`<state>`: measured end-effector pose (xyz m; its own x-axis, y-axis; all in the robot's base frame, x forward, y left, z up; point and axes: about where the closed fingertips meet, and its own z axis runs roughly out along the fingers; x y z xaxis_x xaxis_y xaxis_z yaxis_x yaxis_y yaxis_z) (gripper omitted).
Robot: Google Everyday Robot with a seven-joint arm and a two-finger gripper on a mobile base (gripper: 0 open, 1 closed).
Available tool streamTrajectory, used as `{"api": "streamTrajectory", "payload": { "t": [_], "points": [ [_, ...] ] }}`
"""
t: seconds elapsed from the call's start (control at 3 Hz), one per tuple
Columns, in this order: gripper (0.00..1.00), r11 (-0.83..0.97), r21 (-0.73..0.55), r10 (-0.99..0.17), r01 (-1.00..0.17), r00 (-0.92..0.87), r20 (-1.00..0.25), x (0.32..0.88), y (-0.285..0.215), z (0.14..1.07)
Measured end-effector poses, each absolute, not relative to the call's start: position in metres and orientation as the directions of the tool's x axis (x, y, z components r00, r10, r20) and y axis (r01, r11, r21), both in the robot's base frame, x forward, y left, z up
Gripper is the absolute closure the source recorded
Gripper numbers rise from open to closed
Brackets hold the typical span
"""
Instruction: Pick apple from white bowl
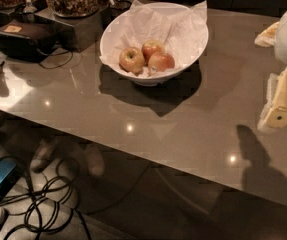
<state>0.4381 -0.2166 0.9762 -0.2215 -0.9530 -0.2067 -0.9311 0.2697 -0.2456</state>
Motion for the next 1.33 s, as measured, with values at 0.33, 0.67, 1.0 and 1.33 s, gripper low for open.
{"api": "streamTrajectory", "payload": {
  "t": [0.33, 0.67, 1.0, 1.33],
  "points": [
    [0.00, 0.270, -0.246, -0.953, -0.931, -0.221, -0.207, 0.438, -0.217, 0.976],
    [0.00, 0.302, -0.241, -0.945, -0.922, -0.258, -0.198, 0.448, -0.210, 0.982],
    [0.00, 0.386, -0.194, -0.917, -0.902, -0.353, -0.185, 0.493, -0.184, 0.990],
    [0.00, 0.385, -0.213, -0.917, -0.898, -0.346, -0.200, 0.498, -0.181, 0.992]
  ]
}}
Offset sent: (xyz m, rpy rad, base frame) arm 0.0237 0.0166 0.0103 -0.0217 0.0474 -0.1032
